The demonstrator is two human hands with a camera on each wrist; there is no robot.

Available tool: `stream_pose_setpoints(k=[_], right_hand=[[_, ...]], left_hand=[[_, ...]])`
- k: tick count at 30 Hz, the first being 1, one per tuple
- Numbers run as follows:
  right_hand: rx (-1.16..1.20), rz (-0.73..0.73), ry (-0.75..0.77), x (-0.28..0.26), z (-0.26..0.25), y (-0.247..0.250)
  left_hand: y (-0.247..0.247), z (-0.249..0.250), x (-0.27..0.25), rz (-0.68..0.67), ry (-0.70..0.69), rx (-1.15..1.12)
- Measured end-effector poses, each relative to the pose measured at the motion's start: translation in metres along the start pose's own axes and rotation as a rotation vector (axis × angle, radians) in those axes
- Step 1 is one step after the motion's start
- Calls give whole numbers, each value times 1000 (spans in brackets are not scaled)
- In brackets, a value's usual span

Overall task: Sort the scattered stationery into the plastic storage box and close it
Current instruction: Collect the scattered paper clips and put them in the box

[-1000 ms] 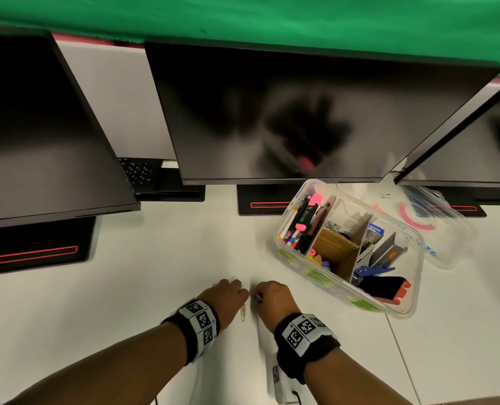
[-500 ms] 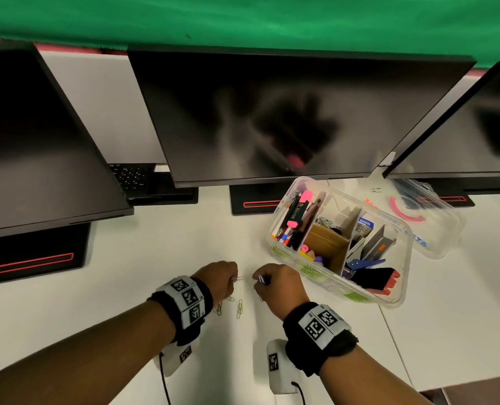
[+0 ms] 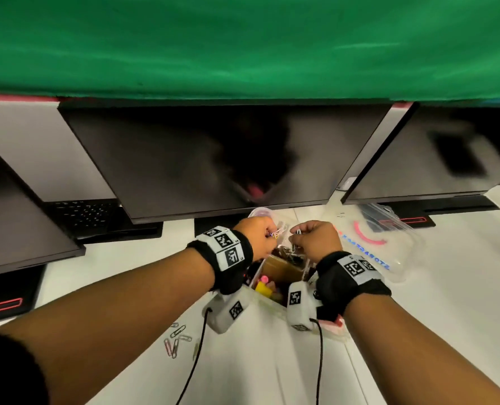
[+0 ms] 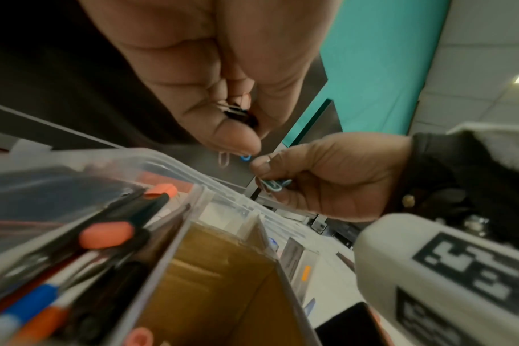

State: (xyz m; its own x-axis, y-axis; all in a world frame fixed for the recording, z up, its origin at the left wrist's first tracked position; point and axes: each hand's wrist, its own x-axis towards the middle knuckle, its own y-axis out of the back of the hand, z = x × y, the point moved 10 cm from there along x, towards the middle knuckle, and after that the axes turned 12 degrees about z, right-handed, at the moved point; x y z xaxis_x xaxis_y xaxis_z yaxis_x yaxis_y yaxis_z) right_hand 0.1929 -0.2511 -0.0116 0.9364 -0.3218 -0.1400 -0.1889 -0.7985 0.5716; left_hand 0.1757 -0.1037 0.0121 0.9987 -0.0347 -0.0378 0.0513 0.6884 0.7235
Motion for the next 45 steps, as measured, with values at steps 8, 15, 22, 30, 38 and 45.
stream_pose_setpoints(k=[8, 15, 22, 30, 38, 45], right_hand=[[-256, -59, 5, 48, 18, -4], [-331, -126, 62, 44, 11, -1], [-167, -76, 129, 7, -29, -17], [-366, -309, 343, -117, -65, -109], [-789, -653, 290, -184, 37, -192], [-598, -544, 176, -191, 64, -224]], left_hand=[[-52, 16, 49, -56, 105, 37], [-55, 19, 48, -145, 46, 149], [-8, -14, 21, -43, 91, -1], [45, -109, -39, -32, 282, -166], [18, -204, -109, -320, 225, 368], [-2, -263, -136, -205, 411, 321]])
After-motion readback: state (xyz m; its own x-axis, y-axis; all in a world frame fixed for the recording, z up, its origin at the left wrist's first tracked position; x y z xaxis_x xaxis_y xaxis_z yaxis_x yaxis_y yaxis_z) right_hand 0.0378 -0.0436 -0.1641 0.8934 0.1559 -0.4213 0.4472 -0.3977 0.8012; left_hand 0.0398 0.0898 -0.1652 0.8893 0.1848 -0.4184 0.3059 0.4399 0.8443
